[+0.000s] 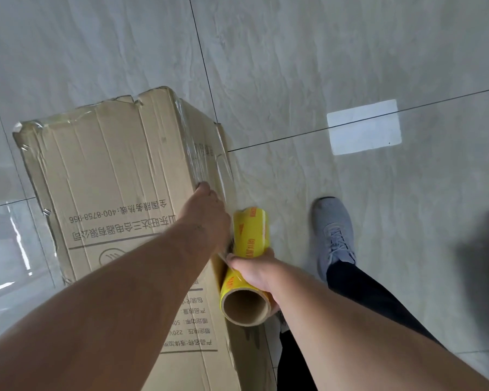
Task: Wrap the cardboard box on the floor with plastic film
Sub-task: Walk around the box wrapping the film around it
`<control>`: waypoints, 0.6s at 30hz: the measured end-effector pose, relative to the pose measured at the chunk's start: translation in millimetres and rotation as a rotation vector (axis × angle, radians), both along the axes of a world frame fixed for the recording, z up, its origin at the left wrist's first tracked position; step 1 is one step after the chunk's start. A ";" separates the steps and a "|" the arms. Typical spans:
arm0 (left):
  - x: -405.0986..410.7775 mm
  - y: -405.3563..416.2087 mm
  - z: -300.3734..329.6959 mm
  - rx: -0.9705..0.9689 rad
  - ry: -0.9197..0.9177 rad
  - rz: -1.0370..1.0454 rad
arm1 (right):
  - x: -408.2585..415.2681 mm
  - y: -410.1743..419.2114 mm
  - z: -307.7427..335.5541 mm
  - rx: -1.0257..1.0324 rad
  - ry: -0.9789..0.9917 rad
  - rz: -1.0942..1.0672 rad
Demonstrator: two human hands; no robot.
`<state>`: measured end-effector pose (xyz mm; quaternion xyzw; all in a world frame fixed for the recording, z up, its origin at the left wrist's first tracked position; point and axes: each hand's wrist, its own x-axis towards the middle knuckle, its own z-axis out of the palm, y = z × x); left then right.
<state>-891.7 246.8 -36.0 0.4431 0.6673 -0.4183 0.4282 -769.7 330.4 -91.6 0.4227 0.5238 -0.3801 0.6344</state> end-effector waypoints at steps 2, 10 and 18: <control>4.6 -5.1 -1.5 0.016 0.002 0.011 | -5.7 -5.4 -1.2 0.010 -0.003 0.034; 20.2 -16.5 -5.5 0.129 0.000 0.017 | 29.3 1.6 -9.8 0.081 -0.105 -0.533; 22.4 -19.0 -2.0 0.120 0.004 -0.003 | 49.1 -1.6 -11.4 0.006 -0.075 -0.751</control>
